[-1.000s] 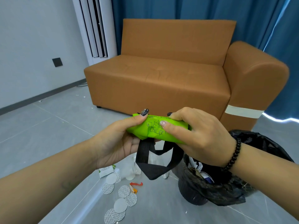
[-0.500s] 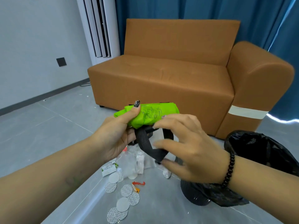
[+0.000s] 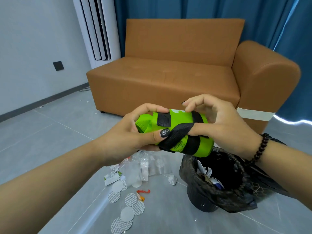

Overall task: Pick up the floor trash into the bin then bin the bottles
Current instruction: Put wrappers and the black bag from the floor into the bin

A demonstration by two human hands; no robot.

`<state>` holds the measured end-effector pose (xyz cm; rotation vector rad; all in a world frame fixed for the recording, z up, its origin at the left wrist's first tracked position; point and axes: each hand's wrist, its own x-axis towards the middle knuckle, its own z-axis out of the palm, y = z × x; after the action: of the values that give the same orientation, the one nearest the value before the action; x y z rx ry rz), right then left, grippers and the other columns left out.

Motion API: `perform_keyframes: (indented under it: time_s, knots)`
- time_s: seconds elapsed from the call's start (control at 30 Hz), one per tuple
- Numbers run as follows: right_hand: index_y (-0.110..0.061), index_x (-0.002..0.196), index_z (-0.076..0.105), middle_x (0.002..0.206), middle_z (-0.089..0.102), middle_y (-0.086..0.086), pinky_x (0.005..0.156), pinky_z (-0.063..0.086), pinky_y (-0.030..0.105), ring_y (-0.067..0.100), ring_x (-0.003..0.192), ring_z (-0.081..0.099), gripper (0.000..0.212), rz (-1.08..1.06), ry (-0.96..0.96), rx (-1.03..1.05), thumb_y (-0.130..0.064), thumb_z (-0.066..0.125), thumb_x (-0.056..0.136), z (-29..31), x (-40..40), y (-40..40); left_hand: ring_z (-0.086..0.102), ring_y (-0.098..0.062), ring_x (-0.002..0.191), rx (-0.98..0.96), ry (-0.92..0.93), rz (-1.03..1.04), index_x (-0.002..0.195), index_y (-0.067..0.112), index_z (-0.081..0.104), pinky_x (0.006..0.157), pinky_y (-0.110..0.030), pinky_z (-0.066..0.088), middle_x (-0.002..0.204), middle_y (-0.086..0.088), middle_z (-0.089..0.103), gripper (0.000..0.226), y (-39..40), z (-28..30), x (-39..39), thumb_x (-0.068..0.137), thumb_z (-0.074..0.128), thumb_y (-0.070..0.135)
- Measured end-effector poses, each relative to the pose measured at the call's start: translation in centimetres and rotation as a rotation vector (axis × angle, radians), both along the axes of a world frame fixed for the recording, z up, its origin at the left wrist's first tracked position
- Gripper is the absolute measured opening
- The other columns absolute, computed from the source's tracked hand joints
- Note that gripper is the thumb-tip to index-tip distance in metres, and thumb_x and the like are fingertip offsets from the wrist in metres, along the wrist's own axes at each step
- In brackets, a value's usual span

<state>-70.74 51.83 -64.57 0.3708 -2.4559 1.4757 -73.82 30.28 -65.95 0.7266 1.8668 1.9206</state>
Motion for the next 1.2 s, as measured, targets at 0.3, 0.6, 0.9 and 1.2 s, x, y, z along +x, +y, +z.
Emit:
perform_keyframes:
  time_s: [0.3, 0.6, 0.9, 1.2]
  knots:
    - [-0.014, 0.110, 0.055, 0.110, 0.065, 0.017, 0.093, 0.048, 0.056, 0.036, 0.101, 0.064, 0.051, 0.271, -0.564, -0.471, -0.002, 0.072, 0.063, -2.2, -0.1, 0.3, 0.070, -0.025, 0.089, 0.023, 0.044, -0.020, 0.107, 0.018, 0.061, 0.068, -0.034, 0.059, 0.104, -0.002, 0.069, 0.044, -0.7, -0.5, 0.5, 0.070, 0.071, -0.003]
    - [-0.016, 0.102, 0.059, 0.096, 0.068, 0.008, 0.075, 0.057, 0.040, 0.025, 0.086, 0.068, 0.043, 0.060, -0.481, -0.284, -0.003, 0.081, 0.068, -3.6, -1.0, 1.2, 0.070, -0.026, 0.095, 0.101, -0.224, 0.092, 0.124, 0.030, 0.058, 0.073, -0.034, 0.059, 0.118, -0.009, 0.068, 0.068, 2.0, -3.7, 0.3, 0.065, 0.083, 0.005]
    - [-0.016, 0.117, 0.055, 0.114, 0.066, 0.010, 0.078, 0.056, 0.045, 0.026, 0.095, 0.068, 0.057, -0.009, -0.616, -0.363, -0.017, 0.082, 0.067, -5.2, -1.6, 3.8, 0.071, -0.029, 0.085, 0.081, -0.286, 0.220, 0.117, 0.023, 0.062, 0.065, -0.036, 0.059, 0.115, -0.016, 0.066, 0.064, 5.5, -5.2, -0.7, 0.056, 0.077, 0.009]
    - [-0.021, 0.112, 0.052, 0.113, 0.065, 0.006, 0.082, 0.052, 0.053, 0.028, 0.097, 0.066, 0.049, -0.023, -0.734, -0.468, -0.009, 0.073, 0.069, -7.9, -2.3, 10.0, 0.072, -0.022, 0.082, 0.084, -0.280, 0.216, 0.119, 0.022, 0.059, 0.071, -0.040, 0.060, 0.100, -0.006, 0.069, 0.048, 12.0, -9.1, -2.4, 0.080, 0.070, -0.001]
